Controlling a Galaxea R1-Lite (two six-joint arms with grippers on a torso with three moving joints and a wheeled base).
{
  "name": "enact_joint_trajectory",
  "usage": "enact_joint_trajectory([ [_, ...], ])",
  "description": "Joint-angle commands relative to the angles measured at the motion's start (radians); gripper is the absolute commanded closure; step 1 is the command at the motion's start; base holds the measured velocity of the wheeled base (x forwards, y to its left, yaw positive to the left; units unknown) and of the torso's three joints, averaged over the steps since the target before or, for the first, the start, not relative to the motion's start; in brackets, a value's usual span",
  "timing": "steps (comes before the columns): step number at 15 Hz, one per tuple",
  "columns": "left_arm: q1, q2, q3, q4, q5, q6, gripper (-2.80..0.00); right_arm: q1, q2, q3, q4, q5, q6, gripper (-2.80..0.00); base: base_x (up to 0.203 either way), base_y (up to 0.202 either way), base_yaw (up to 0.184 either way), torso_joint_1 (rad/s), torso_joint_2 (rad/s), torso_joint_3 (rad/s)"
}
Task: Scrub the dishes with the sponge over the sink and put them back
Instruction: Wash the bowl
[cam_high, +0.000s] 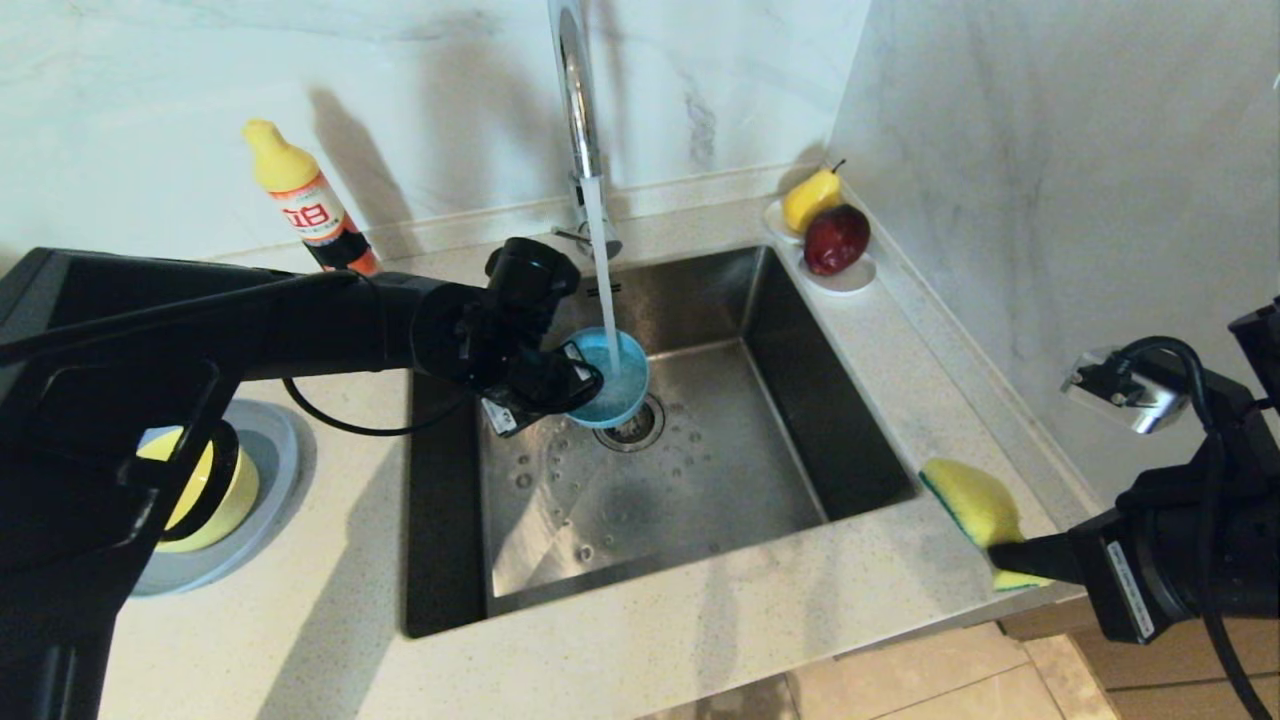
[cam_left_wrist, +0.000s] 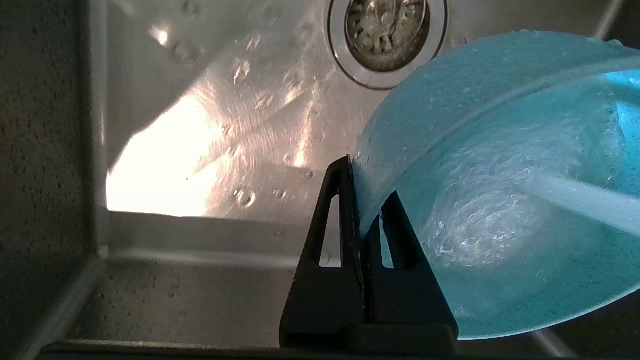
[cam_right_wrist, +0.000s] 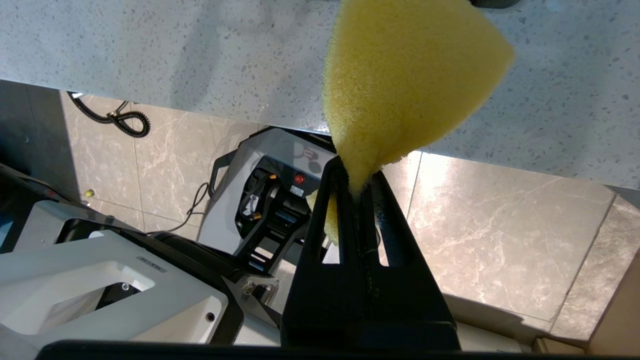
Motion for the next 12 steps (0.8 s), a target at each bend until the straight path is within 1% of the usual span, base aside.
enact_joint_trajectory([
  [1,-0.001,-0.017,0.007,0.002,-0.01,-0.006,0.0,-0.008,-0.001,0.001,0.002,0.002,0.002,0.0,0.0,0.0,0.0,0.0,0.0,0.0],
  [4,-0.002,-0.021,0.013,0.018,-0.017,-0.005,0.0,-0.011,-0.001,0.008,0.001,0.016,0.0,0.0,0.0,0.0,0.0,0.0,0.0,0.0],
  [8,-0.002,-0.069,0.053,0.023,-0.015,0.002,0.0,-0.01,-0.003,0.01,0.001,0.017,0.0,0.0,0.0,0.0,0.0,0.0,0.0,0.0],
  [10,-0.005,-0.124,0.108,0.02,-0.004,0.019,0.0,-0.01,-0.005,0.011,0.001,0.017,0.0,0.0,0.0,0.0,0.0,0.0,0.0,0.0],
  [11,-0.007,-0.164,0.146,0.017,0.012,0.034,0.0,-0.011,-0.01,0.013,0.001,0.017,0.0,0.0,0.0,0.0,0.0,0.0,0.0,0.0],
  [12,-0.008,-0.203,0.195,0.012,0.043,0.06,0.0,-0.01,-0.022,0.014,0.002,0.016,0.0,0.0,0.0,0.0,0.0,0.0,0.0,0.0],
])
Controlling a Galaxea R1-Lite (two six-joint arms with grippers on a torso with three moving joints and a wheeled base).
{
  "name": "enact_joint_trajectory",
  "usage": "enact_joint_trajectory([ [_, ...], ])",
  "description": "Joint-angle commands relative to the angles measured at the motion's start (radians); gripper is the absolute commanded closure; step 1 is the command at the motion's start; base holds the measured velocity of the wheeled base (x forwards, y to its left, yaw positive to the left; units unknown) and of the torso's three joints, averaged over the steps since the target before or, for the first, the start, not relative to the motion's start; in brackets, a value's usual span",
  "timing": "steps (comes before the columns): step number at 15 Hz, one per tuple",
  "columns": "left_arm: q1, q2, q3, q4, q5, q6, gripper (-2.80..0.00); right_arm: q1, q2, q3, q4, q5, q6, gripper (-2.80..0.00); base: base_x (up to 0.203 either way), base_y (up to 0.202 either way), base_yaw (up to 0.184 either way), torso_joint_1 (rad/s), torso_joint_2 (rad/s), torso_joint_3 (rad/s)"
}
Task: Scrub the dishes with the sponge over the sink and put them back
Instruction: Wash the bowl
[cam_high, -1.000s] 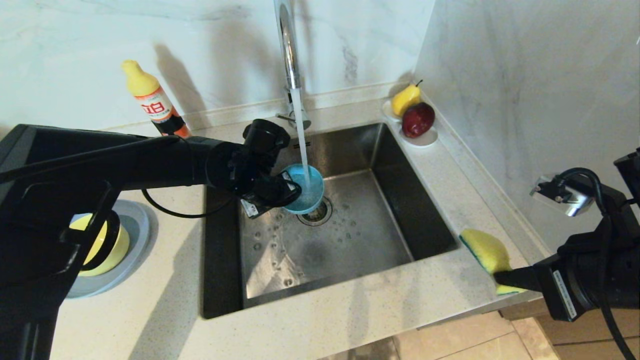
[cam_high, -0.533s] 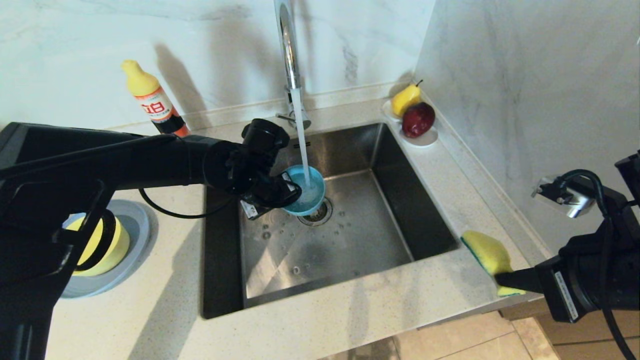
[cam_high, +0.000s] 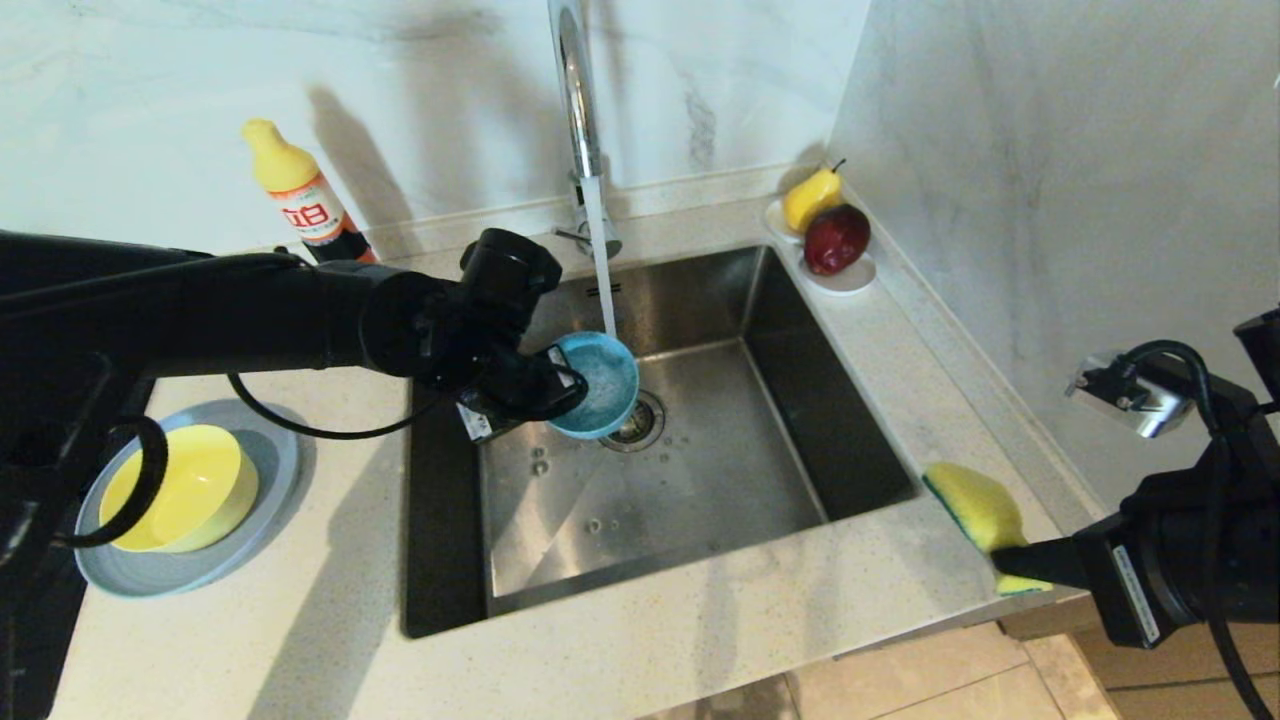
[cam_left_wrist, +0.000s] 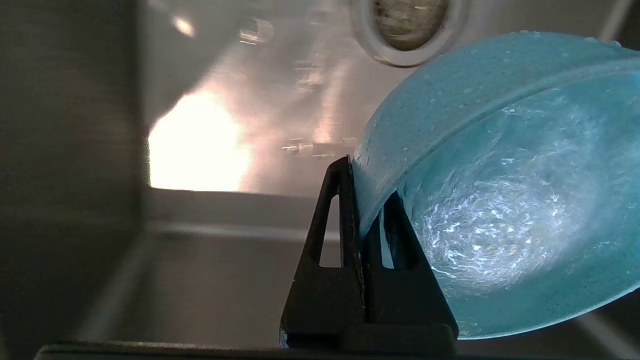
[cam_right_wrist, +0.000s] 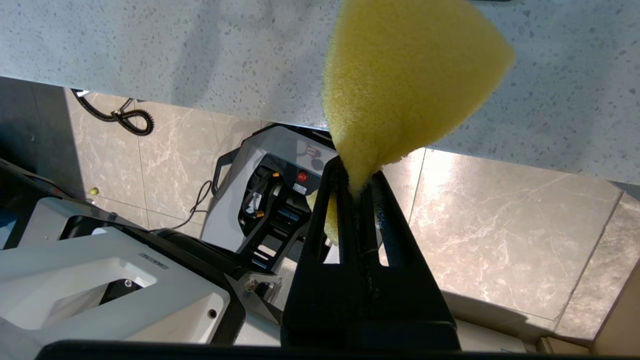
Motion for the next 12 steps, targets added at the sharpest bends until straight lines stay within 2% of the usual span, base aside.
enact_joint_trajectory([
  [1,-0.002,-0.123,0.113,-0.018,0.075,0.048,0.0,-0.001,-0.023,0.002,0.003,-0.001,0.0,0.0,0.0,0.0,0.0,0.0,0.0,0.0],
  [3,-0.002,-0.208,0.231,-0.112,0.148,0.12,0.0,0.001,-0.039,0.002,0.007,-0.001,-0.004,0.0,0.0,0.0,0.0,0.0,0.0,0.0],
  [6,-0.005,-0.331,0.401,-0.289,0.245,0.266,0.0,0.0,-0.047,0.016,0.005,-0.001,-0.002,0.0,0.0,0.0,0.0,0.0,0.0,0.0],
  [8,-0.007,-0.388,0.487,-0.399,0.269,0.349,0.0,-0.001,-0.051,0.022,0.005,-0.001,-0.002,0.0,0.0,0.0,0.0,0.0,0.0,0.0],
  [12,-0.007,-0.439,0.636,-0.676,0.305,0.466,0.0,-0.002,-0.049,0.034,0.003,-0.002,-0.006,0.0,0.0,0.0,0.0,0.0,0.0,0.0],
])
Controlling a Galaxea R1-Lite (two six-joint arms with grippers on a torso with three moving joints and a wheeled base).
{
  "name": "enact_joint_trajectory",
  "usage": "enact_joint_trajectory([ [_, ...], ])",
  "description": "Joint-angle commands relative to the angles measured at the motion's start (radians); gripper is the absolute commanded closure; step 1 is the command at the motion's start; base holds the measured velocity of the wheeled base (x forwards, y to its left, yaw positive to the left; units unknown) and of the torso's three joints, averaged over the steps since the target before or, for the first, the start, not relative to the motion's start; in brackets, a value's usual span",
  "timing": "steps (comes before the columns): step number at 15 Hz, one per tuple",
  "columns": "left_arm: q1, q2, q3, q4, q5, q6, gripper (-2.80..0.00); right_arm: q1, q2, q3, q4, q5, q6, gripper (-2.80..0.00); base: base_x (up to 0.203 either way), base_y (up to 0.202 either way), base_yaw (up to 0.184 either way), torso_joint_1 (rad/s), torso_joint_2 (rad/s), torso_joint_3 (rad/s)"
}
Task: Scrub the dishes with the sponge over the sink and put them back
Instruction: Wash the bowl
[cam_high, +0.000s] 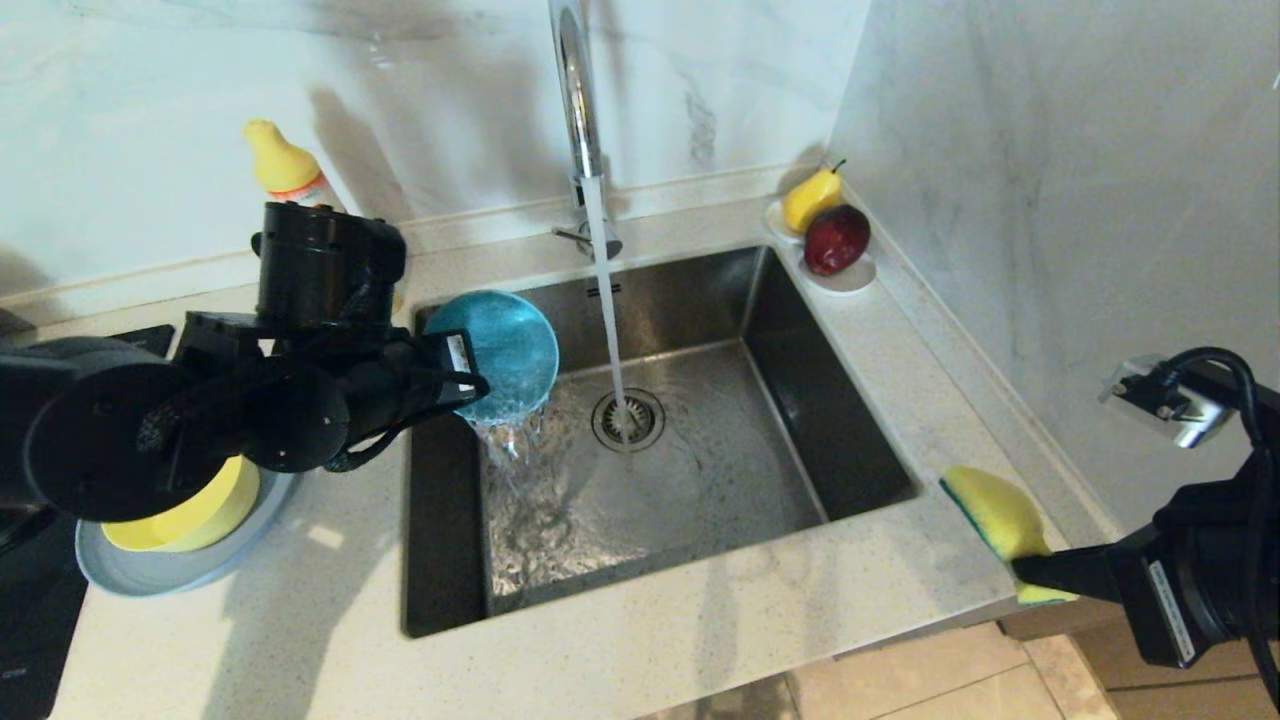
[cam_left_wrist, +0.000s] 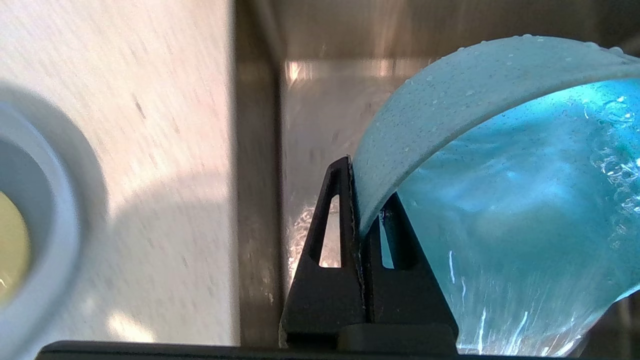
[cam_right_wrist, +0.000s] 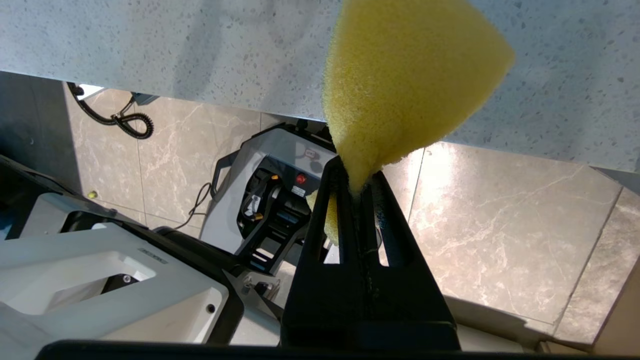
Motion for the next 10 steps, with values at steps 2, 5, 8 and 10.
enact_joint_trajectory([
  [2,0.001,-0.039,0.116,-0.225,0.026,0.075,0.0,0.0,0.005,0.004,0.002,0.001,-0.001,0.0,0.0,0.0,0.0,0.0,0.0,0.0],
  [5,0.001,-0.038,0.203,-0.475,0.027,0.171,0.0,0.0,0.01,-0.001,0.002,0.002,0.0,0.0,0.0,0.0,0.0,0.0,0.0,0.0],
  [8,0.001,-0.039,0.277,-0.678,0.021,0.248,0.0,0.0,0.016,-0.002,0.001,0.004,0.003,0.0,0.0,0.0,0.0,0.0,0.0,0.0],
  [10,0.002,-0.036,0.336,-0.866,-0.013,0.297,0.0,0.0,0.021,-0.005,0.001,0.002,0.003,0.0,0.0,0.0,0.0,0.0,0.0,0.0],
])
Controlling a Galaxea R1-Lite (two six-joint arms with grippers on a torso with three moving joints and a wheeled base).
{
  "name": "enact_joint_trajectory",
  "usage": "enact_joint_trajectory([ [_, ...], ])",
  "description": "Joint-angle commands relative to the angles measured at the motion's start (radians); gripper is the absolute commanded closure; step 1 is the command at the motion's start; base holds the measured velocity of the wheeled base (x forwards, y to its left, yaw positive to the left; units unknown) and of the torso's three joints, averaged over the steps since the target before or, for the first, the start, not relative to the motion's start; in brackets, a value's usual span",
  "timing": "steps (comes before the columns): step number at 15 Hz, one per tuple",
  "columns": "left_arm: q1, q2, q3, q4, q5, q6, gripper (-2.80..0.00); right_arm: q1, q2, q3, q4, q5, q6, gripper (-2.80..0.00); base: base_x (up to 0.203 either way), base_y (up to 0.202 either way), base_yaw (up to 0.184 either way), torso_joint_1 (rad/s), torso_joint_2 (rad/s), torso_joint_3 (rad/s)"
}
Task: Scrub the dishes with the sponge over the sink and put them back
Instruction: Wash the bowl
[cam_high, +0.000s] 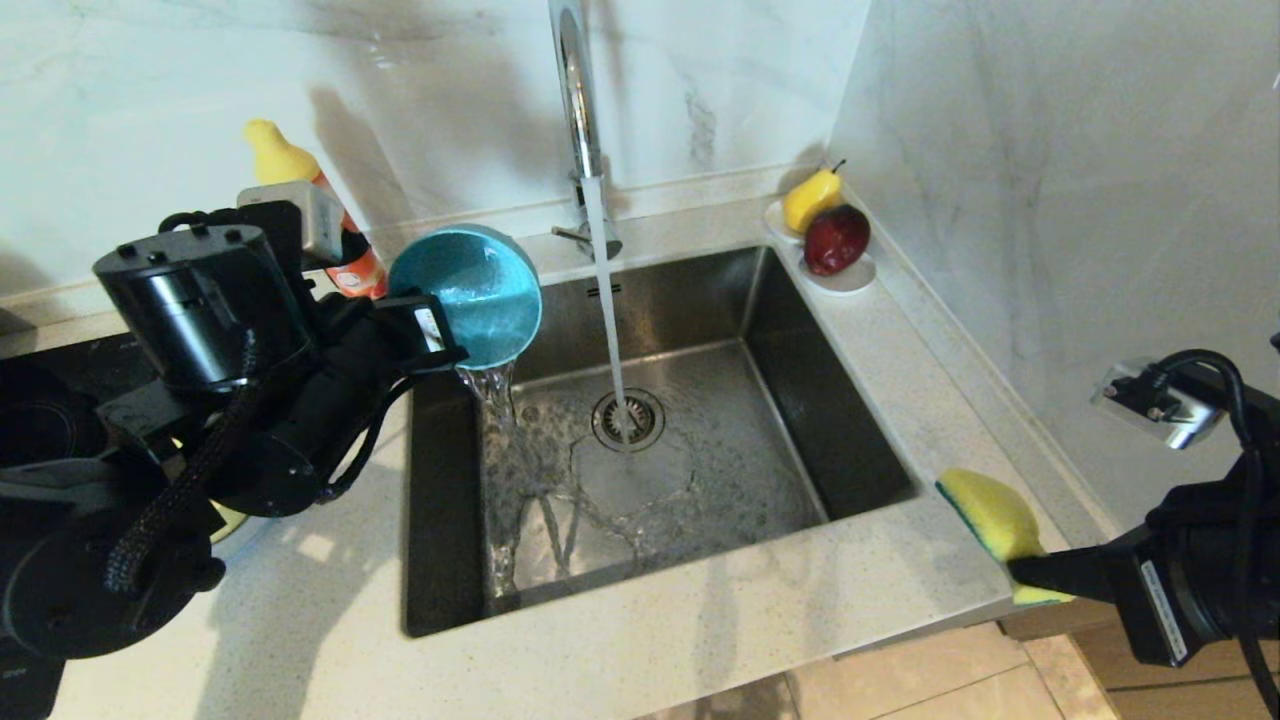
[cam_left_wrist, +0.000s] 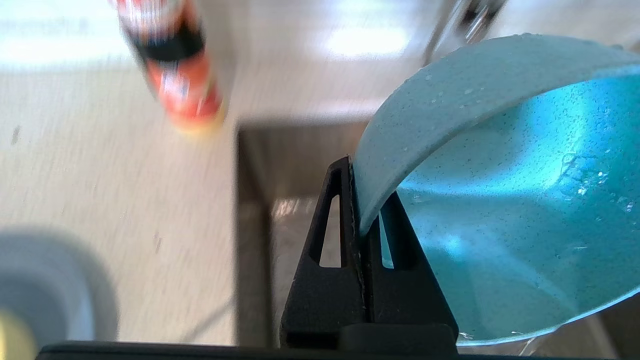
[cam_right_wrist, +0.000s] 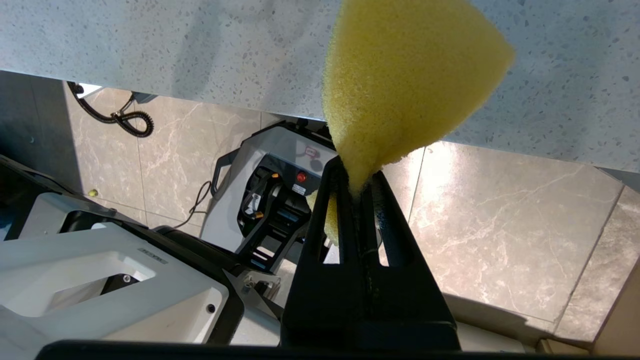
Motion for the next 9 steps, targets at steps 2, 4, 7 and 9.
enact_joint_trajectory([
  [2,0.001,0.007,0.089,-0.275,-0.055,0.088,0.0,0.0,0.004,-0.012,0.003,0.0,0.001,0.0,0.0,0.0,0.0,0.0,0.0,0.0],
  [4,0.0,0.005,0.116,-0.343,-0.08,0.124,0.0,0.0,0.004,-0.015,0.005,0.002,0.001,0.0,0.0,0.0,0.0,0.0,0.0,0.0],
  [7,0.0,0.011,0.194,-0.494,-0.091,0.165,0.0,0.0,0.009,-0.007,0.005,0.003,0.004,0.0,0.0,0.0,0.0,0.0,0.0,0.0],
  [9,-0.001,0.041,0.217,-0.602,-0.095,0.237,0.0,0.002,0.007,-0.012,0.005,0.005,0.004,0.0,0.0,0.0,0.0,0.0,0.0,0.0],
])
